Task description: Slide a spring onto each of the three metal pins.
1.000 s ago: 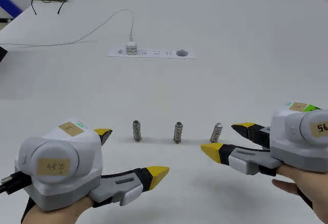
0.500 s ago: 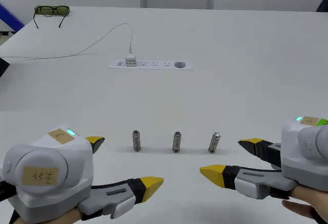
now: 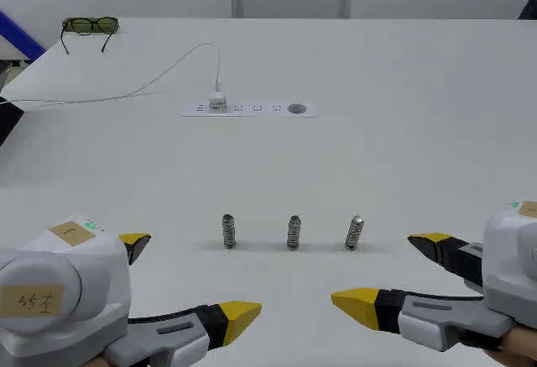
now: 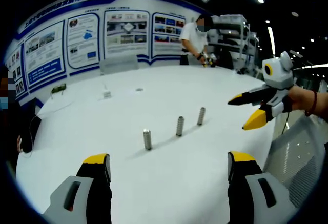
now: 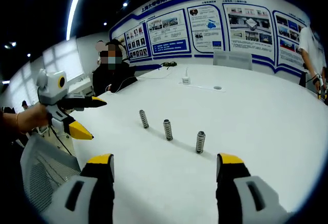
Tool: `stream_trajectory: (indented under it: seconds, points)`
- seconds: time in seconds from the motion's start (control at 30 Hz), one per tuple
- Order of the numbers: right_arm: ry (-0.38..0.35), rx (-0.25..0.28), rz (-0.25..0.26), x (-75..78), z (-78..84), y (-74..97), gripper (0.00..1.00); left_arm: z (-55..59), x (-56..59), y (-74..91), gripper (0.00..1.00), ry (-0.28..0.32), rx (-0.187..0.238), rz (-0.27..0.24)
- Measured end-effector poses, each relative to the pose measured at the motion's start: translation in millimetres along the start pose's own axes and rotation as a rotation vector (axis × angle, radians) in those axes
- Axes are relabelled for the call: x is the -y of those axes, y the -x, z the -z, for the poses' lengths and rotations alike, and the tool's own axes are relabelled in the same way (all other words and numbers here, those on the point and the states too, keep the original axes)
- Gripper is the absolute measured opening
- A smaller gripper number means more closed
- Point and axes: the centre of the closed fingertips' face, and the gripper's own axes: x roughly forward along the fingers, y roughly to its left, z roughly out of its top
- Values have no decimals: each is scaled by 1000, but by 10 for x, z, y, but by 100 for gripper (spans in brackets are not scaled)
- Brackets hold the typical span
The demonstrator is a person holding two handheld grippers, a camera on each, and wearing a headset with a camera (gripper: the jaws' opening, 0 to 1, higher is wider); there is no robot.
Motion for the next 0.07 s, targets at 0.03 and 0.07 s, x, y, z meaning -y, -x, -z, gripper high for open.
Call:
stream_trajectory:
  seconds: [0.03,0.07]
  points:
    - [7,7,4,-2,-6,8,84,4,1,6,98,8,0,-1]
    - [7,11,6,-1,-11,9,84,6,4,11,98,11,2,-1]
